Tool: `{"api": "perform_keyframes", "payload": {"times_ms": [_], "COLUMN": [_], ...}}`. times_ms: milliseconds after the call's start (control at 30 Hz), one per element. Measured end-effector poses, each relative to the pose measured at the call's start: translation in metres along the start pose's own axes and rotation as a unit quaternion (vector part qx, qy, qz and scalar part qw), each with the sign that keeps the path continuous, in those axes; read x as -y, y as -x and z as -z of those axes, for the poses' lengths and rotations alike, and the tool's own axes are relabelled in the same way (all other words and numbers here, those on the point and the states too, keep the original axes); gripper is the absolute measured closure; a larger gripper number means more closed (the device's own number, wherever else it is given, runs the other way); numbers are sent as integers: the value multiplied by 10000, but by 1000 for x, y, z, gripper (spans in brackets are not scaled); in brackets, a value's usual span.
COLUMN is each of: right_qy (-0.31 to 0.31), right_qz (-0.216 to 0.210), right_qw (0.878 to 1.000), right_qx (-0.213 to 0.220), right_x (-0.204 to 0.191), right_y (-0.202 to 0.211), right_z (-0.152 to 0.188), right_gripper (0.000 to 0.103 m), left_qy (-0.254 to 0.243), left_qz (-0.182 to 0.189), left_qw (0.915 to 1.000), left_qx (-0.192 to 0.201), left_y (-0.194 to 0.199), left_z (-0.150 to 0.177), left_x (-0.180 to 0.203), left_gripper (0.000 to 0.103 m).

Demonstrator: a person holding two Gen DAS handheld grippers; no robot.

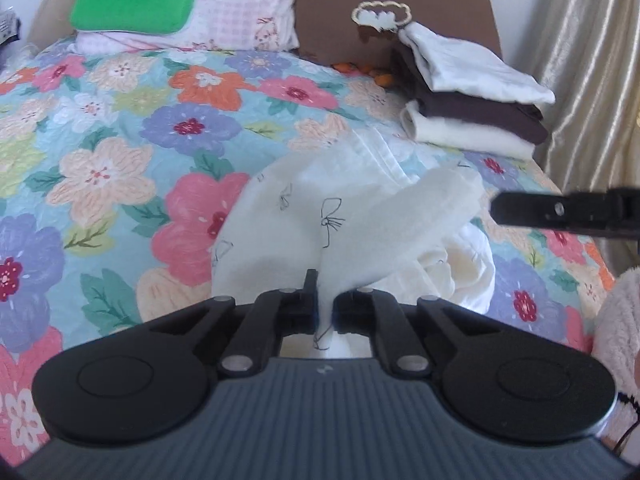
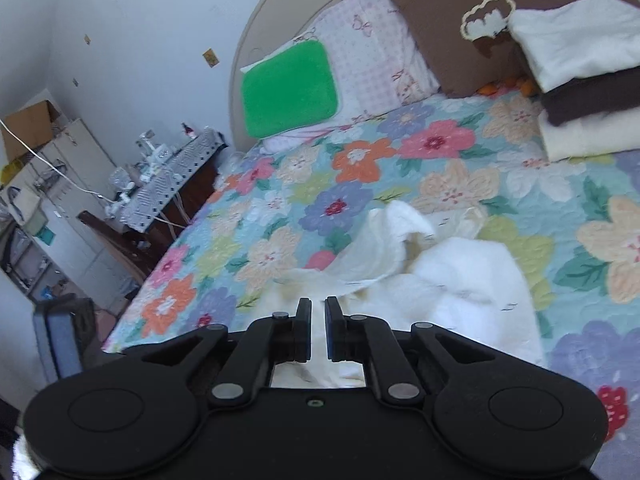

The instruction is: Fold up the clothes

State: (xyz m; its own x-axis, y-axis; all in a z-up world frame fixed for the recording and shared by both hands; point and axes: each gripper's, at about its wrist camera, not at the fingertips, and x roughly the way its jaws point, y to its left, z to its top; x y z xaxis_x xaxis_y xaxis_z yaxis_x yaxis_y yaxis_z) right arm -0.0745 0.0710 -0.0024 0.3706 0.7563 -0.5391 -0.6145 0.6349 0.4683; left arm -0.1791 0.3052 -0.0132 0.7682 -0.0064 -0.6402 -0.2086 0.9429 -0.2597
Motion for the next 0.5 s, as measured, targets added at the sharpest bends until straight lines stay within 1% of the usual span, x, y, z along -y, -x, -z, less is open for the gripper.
{"api": "perform_keyframes", "payload": {"times_ms": [33, 100, 167, 200, 233, 300, 333, 367, 400, 500], "right_qy": [24, 9, -8, 1, 27, 113, 175, 244, 334, 691], "right_qz": [130, 408, 639, 718, 759, 742, 730, 719, 714, 787], "right_qw": [9999, 9991, 9978, 9971, 9967, 9965, 9965, 9964, 9962, 9938], "right_qx": [-10, -90, -189, -240, -289, -361, -375, -381, -366, -369], "right_x": [3, 11, 15, 16, 15, 10, 7, 3, -1, -14], "right_y": [0, -4, -9, -11, -13, -15, -16, -16, -17, -23], "right_z": [0, 2, 4, 6, 7, 8, 9, 9, 10, 13], "right_gripper": [89, 80, 65, 63, 61, 60, 55, 48, 46, 40], "left_qy": [65, 226, 343, 401, 539, 872, 1013, 1135, 1254, 1213], "left_qz": [-108, -497, -671, -749, -718, -432, -268, -133, -3, 51], "left_qw": [9998, 9979, 9968, 9961, 9959, 9953, 9945, 9934, 9919, 9922], "left_qx": [126, 350, 283, 239, 128, -30, -83, -140, -197, -281], "left_y": [3, 7, 3, 1, -1, -2, -2, -3, -4, -9], "left_z": [-2, -5, -5, -5, -4, -2, -2, -2, -2, 2], "left_x": [-5, -15, -25, -30, -36, -43, -44, -45, -46, -41], "left_gripper": [97, 97, 97, 97, 97, 97, 97, 97, 96, 95]}}
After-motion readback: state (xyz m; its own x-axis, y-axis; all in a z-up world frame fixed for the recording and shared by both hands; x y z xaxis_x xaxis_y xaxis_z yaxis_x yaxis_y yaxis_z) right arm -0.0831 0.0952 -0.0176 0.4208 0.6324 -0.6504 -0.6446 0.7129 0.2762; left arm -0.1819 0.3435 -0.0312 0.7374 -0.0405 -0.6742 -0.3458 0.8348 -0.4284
